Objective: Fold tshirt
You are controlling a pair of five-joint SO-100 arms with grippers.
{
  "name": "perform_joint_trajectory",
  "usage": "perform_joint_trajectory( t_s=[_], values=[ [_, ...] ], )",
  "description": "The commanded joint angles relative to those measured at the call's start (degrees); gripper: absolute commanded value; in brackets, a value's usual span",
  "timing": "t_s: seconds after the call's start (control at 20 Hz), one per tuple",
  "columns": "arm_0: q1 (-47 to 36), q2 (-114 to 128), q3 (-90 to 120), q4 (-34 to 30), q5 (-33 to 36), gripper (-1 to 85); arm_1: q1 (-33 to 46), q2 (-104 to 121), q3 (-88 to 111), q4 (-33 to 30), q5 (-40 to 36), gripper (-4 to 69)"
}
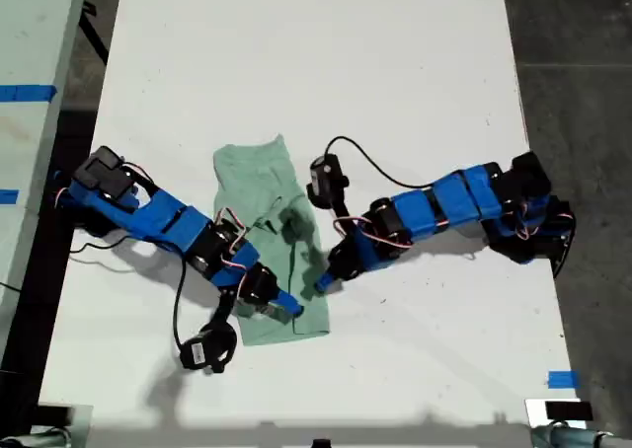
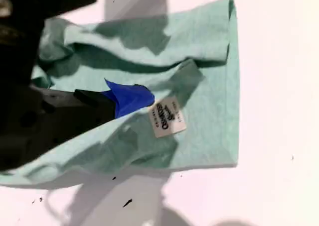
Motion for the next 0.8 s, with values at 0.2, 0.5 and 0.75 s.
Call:
perform_joint_trajectory(
  t_s=[0.2,0.5,0.75],
  values=[
    [2.9,16.26,0.44,16.35,-9.67,20.9,-0.62,4.92,-1.76,3.08,1.14,24.0],
    [3.25,18.63,3.16,17.84,-11.95,6.8,-0.62,7.38,-5.54,6.86,1.41,23.2],
    [4.04,23.73,5.27,21.53,-14.15,14.2,-0.79,9.67,-5.71,7.47,2.02,24.4]
  ],
)
